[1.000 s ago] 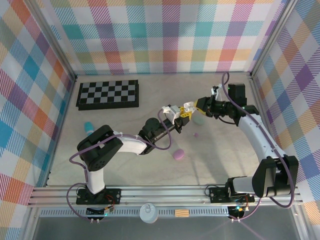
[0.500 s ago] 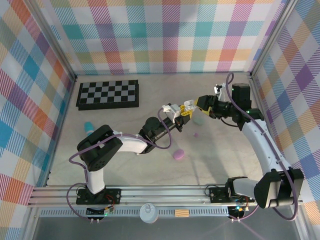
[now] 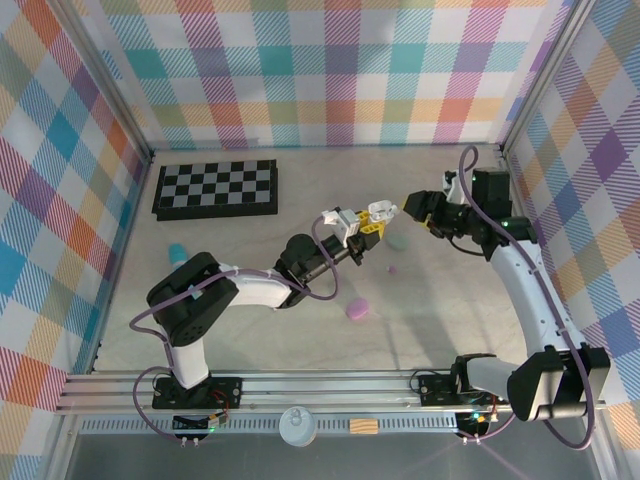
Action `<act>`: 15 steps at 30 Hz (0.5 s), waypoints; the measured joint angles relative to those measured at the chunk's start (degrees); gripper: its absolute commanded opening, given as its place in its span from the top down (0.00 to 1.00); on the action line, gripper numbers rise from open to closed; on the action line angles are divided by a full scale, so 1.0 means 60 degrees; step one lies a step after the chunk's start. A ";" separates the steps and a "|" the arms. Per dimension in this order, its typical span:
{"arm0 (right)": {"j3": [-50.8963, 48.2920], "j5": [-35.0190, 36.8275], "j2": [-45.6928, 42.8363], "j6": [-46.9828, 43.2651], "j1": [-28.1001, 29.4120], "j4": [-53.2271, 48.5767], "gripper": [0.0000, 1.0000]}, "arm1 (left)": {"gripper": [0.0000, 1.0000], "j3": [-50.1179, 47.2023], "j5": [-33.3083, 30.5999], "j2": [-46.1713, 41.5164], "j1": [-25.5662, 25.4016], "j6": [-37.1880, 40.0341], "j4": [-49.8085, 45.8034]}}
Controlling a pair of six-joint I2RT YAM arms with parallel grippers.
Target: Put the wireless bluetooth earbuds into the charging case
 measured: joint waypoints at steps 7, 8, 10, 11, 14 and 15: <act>0.0798 -0.0171 0.0688 -0.0277 -0.0036 -0.0393 0.52 | 1.00 -0.0215 0.0262 -0.0310 0.0000 0.0146 0.0029; 0.0838 -0.0266 0.0754 -0.0321 -0.0036 -0.0481 0.52 | 1.00 -0.0222 0.0302 -0.0310 0.0000 0.0146 0.0029; 0.0947 -0.0474 0.0907 -0.0423 -0.0036 -0.0663 0.53 | 1.00 -0.0222 0.0361 -0.0313 0.0000 0.0146 0.0029; 0.0984 -0.0550 0.0958 -0.0495 -0.0036 -0.0729 0.53 | 1.00 -0.0222 0.0390 -0.0313 -0.0004 0.0146 0.0029; 0.1035 -0.0743 0.1020 -0.0645 -0.0036 -0.0936 0.53 | 1.00 -0.0222 0.0433 -0.0313 0.0000 0.0146 0.0029; 0.1038 -0.0794 0.1027 -0.0699 -0.0036 -0.1002 0.53 | 1.00 -0.0222 0.0433 -0.0317 0.0000 0.0146 0.0029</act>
